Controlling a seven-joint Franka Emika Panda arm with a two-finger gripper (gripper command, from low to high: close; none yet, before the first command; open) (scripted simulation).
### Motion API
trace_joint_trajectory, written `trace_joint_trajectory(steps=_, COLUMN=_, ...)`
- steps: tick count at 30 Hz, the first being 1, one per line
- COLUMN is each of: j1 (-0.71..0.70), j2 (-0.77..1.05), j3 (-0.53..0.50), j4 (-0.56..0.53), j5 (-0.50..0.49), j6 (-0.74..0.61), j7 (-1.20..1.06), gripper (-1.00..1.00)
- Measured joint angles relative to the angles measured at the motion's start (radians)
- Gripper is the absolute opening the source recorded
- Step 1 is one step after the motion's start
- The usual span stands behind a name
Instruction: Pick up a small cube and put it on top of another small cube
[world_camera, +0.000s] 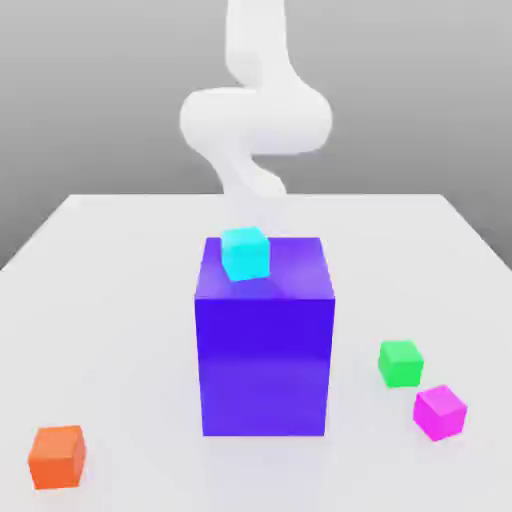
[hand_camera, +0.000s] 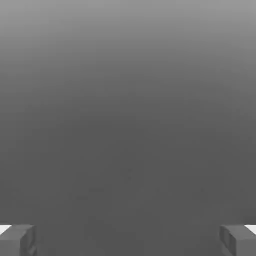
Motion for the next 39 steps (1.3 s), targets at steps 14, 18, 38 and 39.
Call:
trace_joint_trajectory(steps=14, j1=0.175, j2=0.501, j3=0.090, j4=-0.143, j5=-0.189, j6=0.220, j7=-0.518, gripper=0.00)
trace_joint_trajectory(steps=18, j1=0.244, j2=0.661, j3=0.122, j4=-0.191, j5=-0.191, j6=0.300, j7=-0.734, gripper=0.00)
trace_joint_trajectory(steps=38, j1=0.382, j2=1.105, j3=0.116, j4=-0.228, j5=-0.225, j6=0.597, j7=-1.052, gripper=-1.00)
trace_joint_trajectory(steps=39, j1=0.375, j2=1.094, j3=0.125, j4=-0.230, j5=-0.219, j6=0.589, j7=-1.056, gripper=-1.00)
